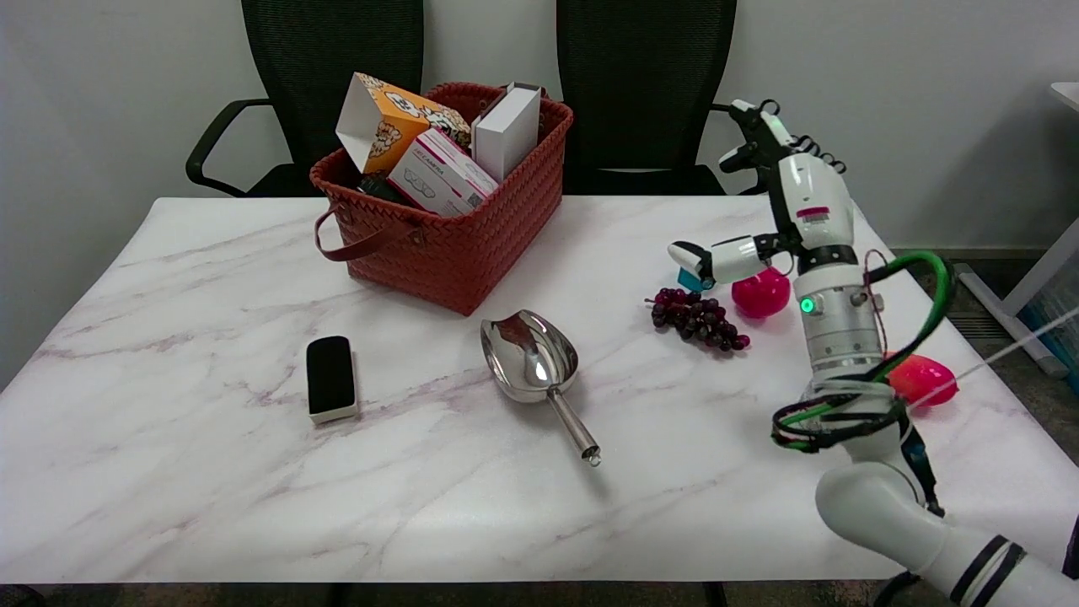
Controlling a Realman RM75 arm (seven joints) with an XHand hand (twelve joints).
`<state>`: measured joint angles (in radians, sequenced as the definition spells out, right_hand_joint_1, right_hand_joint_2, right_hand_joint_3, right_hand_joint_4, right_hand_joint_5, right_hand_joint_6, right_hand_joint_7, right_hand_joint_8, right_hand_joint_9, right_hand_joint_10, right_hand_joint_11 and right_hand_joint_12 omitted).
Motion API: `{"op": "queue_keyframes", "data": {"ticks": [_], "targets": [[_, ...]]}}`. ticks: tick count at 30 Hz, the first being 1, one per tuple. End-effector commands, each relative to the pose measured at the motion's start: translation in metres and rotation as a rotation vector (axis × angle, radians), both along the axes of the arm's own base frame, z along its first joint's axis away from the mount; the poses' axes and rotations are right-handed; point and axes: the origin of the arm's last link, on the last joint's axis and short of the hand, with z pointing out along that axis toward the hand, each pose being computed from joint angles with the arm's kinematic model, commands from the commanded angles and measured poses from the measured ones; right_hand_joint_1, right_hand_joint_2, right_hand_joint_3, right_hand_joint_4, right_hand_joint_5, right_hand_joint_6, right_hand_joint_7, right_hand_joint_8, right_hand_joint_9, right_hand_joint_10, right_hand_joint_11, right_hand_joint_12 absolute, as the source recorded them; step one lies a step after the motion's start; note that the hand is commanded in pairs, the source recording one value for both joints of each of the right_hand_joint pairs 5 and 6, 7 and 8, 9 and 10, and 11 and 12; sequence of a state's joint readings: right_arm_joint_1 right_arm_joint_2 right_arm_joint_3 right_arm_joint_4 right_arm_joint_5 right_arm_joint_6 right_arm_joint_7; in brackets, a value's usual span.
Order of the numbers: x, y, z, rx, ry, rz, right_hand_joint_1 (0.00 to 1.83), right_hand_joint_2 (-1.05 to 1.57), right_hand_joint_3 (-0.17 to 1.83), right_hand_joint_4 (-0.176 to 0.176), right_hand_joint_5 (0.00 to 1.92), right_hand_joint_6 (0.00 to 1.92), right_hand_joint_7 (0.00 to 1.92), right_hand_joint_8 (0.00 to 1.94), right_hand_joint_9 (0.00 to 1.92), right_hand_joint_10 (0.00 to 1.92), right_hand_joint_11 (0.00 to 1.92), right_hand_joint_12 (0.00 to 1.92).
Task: Pick up the pink gum jar.
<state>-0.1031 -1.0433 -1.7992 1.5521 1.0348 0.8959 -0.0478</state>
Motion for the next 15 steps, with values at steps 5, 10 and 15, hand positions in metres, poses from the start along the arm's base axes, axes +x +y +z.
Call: {"op": "queue_keyframes", "data": {"ticks": [5,10,15], "targets": [[-0.026,0.084,-0.030,-0.146,-0.293,0.161,1.14,0.00,0.87,0.000,0.43,0.43,0.62,0.62,0.62,0.62,0.56,0.56],[-0.041,0.098,-0.022,-0.187,-0.356,0.168,1.12,-0.23,0.96,0.000,0.20,0.20,0.41,0.41,0.38,0.38,0.39,0.39],[-0.052,0.108,-0.012,-0.195,-0.426,0.218,1.12,-0.24,0.80,0.000,0.11,0.11,0.37,0.37,0.37,0.37,0.38,0.38]]}}
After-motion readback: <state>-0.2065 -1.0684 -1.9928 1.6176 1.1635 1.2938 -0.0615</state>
